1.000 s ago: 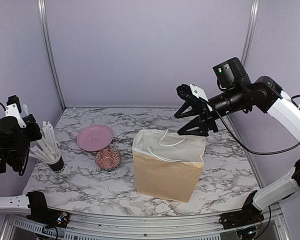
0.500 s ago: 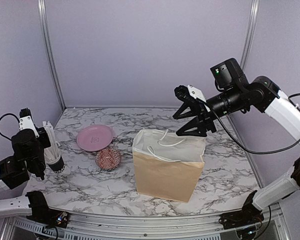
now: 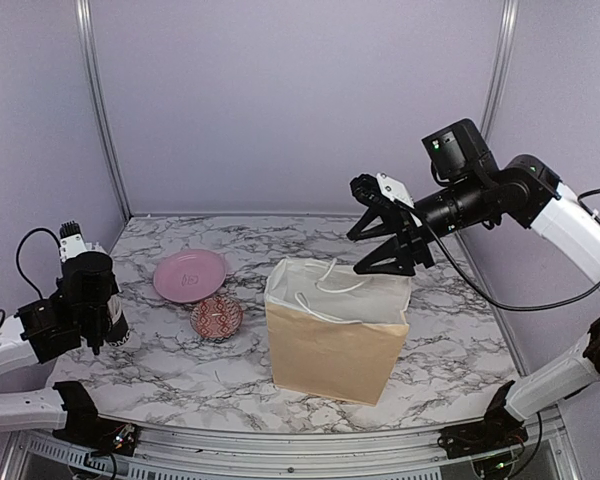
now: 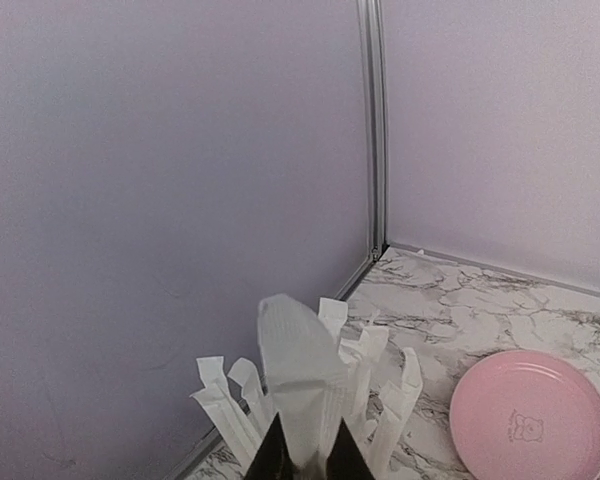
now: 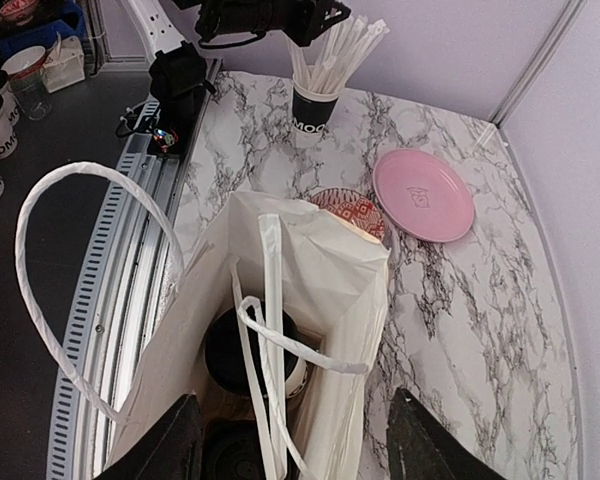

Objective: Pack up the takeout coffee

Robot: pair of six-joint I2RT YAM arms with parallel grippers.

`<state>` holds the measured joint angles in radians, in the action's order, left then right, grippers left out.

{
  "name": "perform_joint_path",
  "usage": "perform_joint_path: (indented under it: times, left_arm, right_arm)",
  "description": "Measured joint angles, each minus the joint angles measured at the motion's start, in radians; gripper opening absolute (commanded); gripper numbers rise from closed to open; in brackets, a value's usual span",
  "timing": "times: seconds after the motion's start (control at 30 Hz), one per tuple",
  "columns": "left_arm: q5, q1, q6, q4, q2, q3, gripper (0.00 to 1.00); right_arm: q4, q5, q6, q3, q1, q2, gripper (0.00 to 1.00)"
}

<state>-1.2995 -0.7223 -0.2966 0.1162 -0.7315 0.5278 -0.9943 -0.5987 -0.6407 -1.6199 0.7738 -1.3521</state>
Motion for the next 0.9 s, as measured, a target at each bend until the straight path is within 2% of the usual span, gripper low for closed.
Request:
perform_joint_path:
  times: [0.1, 0.13, 0.3, 0.37, 0.43, 0.53, 0.77, 0.9]
  left_arm:
    - [0.014, 0.003, -0.035, 0.026, 0.006, 0.015, 0.42]
    - [0.019, 0.003, -0.040, 0.032, 0.008, 0.024, 0.55]
    - [0.058, 0.004, -0.024, 0.100, -0.022, 0.195, 0.69]
    - [0.074, 0.004, -0.001, 0.107, -0.045, 0.292, 0.72]
    - [0.095, 0.004, 0.029, 0.110, -0.071, 0.392, 0.74]
    - [0.155, 0.004, 0.077, 0.119, -0.132, 0.534, 0.74]
    - [0.428, 0.006, 0.129, 0.220, -0.337, 0.821, 0.82]
    - [0.571, 0.006, 0.144, 0.283, -0.423, 0.907, 0.83]
  right_arm:
    - [0.000, 0.003, 0.000, 0.003, 0.000, 0.002, 0.61]
    - [0.000, 0.004, 0.000, 0.003, 0.000, 0.002, 0.61]
    - [-0.002, 0.036, 0.005, -0.011, -0.010, 0.000, 0.65]
    - [-0.002, 0.029, 0.017, -0.048, -0.056, -0.011, 0.69]
    - [0.013, 0.013, 0.031, -0.104, -0.156, -0.027, 0.77]
    - [0.083, 0.010, 0.069, -0.117, -0.285, -0.024, 0.98]
    - [0.359, 0.068, 0.262, 0.093, -0.552, 0.056, 0.99]
    - [0.444, 0.093, 0.324, 0.214, -0.646, 0.095, 0.99]
